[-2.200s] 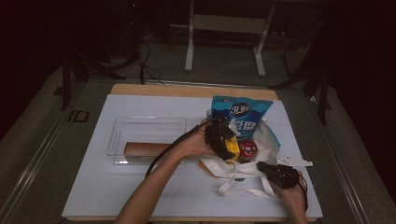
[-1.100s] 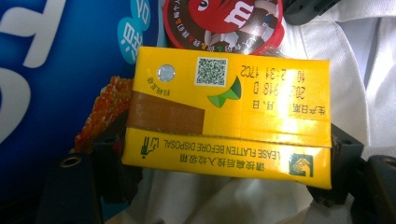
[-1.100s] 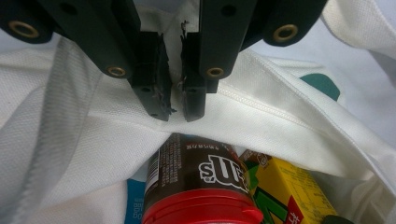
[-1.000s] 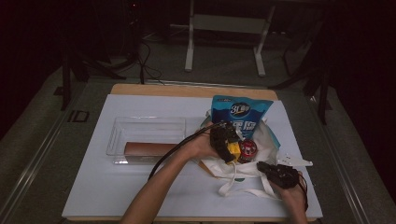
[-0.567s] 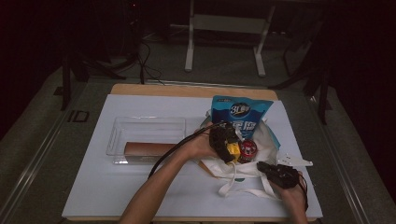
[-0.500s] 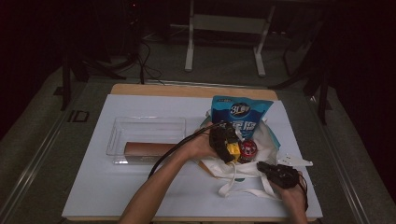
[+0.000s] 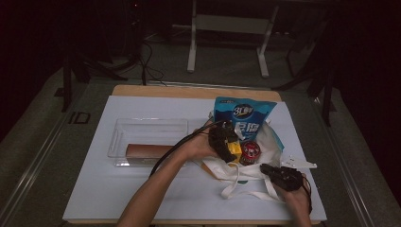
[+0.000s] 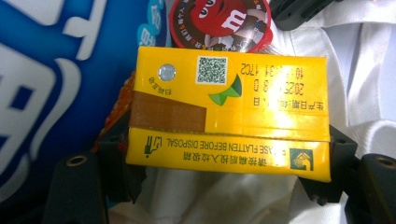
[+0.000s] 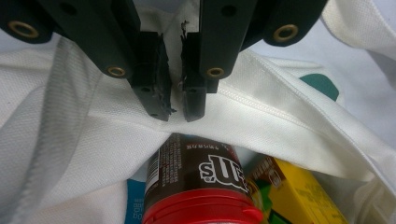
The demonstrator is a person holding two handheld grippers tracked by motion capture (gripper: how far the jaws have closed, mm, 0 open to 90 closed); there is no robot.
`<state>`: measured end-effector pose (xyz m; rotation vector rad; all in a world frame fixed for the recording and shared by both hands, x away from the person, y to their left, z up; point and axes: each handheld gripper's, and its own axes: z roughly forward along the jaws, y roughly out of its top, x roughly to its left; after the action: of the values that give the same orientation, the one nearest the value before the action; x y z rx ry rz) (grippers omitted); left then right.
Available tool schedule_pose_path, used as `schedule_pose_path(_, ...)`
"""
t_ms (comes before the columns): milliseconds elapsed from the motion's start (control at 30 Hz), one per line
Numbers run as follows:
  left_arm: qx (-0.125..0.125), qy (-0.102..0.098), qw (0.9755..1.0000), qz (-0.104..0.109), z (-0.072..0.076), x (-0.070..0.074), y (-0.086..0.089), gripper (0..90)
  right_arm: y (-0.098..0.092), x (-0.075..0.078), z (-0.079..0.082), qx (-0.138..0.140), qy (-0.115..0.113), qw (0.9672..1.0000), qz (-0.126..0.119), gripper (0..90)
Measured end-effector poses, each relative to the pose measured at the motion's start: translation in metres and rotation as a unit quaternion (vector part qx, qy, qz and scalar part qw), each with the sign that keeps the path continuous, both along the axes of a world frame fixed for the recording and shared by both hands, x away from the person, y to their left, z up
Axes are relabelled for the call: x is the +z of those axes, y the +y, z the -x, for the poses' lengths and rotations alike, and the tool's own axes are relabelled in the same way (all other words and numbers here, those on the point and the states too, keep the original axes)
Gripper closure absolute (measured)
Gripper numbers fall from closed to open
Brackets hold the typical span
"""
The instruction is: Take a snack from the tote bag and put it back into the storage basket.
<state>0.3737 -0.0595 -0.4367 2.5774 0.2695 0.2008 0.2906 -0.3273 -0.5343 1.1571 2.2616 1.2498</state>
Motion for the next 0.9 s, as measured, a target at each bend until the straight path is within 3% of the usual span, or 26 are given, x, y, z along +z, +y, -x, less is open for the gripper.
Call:
schedule_pose_path(500,-0.006,-0.009,0.9999,0.002,0.0,0.014,0.022,28.2,0.0,0.0,0.0,0.0,-0.001,1.0,0.0,81.4)
schedule_pose_path(900,-0.009,-0.015,0.9997,0.019,0.002,0.025,0.034,28.3,0.0,0.0,0.0,0.0,-0.001,1.0,0.0,81.5)
